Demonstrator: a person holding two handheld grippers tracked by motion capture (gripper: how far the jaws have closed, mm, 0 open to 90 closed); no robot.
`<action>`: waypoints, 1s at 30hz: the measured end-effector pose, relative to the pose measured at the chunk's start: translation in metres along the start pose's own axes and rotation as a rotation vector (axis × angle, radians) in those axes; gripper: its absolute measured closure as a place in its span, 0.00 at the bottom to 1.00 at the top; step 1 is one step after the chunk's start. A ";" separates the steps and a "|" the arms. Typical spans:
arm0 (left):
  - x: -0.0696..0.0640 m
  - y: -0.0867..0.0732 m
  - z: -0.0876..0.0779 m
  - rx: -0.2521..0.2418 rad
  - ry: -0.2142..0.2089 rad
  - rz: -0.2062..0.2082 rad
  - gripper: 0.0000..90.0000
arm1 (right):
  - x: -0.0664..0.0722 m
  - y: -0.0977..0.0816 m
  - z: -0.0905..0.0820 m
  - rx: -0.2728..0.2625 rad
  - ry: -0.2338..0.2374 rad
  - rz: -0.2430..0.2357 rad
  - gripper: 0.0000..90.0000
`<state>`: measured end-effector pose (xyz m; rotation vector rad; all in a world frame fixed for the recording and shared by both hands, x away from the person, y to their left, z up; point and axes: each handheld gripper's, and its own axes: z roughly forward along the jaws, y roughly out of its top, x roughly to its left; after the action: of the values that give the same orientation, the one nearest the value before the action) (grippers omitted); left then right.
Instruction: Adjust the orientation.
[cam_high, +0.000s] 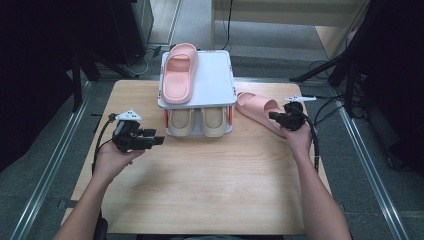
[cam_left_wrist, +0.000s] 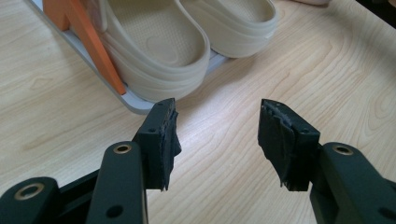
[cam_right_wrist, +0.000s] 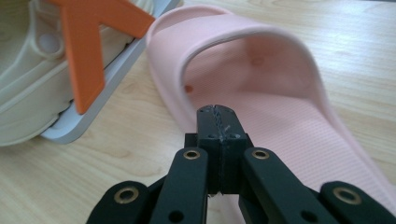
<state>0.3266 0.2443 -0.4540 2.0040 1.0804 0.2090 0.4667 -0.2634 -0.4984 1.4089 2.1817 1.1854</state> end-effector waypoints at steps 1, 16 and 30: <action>-0.001 -0.001 -0.001 -0.004 -0.002 0.003 0.52 | -0.001 0.000 0.001 0.005 -0.006 0.000 1.00; -0.007 -0.018 0.000 0.008 -0.006 0.012 0.49 | -0.012 0.000 0.018 0.066 -0.028 0.039 1.00; -0.013 -0.017 0.003 0.018 -0.014 0.021 0.48 | 0.013 0.004 0.027 0.101 0.008 -0.020 1.00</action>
<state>0.3099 0.2380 -0.4652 2.0303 1.0565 0.1965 0.4796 -0.2383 -0.5101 1.4204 2.2848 1.0908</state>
